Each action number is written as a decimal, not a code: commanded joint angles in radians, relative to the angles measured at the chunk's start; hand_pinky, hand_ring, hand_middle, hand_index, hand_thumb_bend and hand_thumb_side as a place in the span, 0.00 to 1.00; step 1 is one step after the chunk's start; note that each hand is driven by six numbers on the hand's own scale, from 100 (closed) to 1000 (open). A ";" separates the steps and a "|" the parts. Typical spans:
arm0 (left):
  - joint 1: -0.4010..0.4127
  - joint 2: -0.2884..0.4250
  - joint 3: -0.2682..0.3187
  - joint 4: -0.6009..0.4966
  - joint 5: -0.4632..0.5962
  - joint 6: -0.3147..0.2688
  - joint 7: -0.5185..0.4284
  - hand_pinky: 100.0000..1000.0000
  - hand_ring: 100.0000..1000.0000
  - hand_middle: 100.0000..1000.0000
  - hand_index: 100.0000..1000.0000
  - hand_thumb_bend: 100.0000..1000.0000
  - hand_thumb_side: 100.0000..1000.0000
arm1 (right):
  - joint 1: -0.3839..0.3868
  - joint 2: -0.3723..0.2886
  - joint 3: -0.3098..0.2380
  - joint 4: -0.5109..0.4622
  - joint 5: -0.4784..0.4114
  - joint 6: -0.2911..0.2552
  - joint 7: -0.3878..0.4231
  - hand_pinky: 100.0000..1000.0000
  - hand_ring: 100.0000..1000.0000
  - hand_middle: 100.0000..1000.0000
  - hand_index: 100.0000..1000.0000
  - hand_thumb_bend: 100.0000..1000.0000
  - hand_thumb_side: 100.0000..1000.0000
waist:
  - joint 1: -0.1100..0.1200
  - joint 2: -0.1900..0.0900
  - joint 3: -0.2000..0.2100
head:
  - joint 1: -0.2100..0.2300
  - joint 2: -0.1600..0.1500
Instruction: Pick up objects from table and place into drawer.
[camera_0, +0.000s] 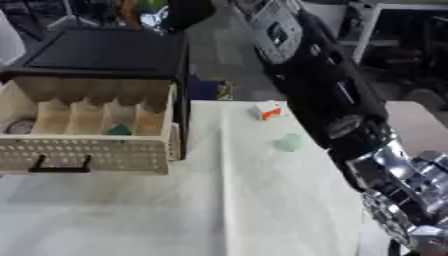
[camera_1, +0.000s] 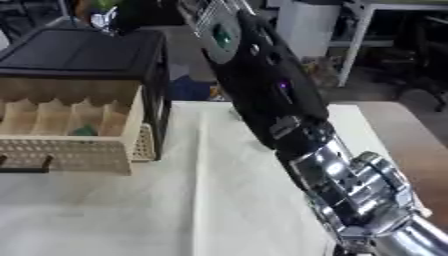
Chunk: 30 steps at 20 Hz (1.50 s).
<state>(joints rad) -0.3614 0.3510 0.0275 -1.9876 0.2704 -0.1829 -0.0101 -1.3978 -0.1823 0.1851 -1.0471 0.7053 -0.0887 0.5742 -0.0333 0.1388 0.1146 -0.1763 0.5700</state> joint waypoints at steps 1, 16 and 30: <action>-0.016 0.018 0.003 -0.012 0.006 0.003 -0.002 0.52 0.50 0.58 0.76 0.00 1.00 | -0.016 0.000 0.000 -0.017 -0.012 -0.001 0.009 0.23 0.43 0.42 0.54 0.00 0.39 | 0.004 -0.016 0.001 | -0.003 0.005; -0.017 0.016 0.003 -0.012 0.008 0.006 -0.004 0.52 0.50 0.58 0.76 0.00 1.00 | 0.018 0.021 0.033 -0.033 -0.041 -0.009 0.049 0.23 0.43 0.42 0.54 0.00 0.38 | 0.002 -0.016 -0.002 | -0.002 0.004; -0.014 0.009 0.002 -0.012 0.000 0.012 -0.008 0.51 0.50 0.58 0.76 0.00 1.00 | 0.038 0.029 0.050 0.011 -0.053 -0.009 0.097 0.30 0.49 0.46 0.59 0.00 0.36 | 0.002 -0.011 0.001 | -0.001 0.002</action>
<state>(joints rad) -0.3626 0.3498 0.0275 -1.9876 0.2707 -0.1734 -0.0184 -1.3408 -0.1439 0.2379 -1.0321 0.6624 -0.0968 0.6656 -0.0367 0.1416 0.1149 -0.1778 0.5710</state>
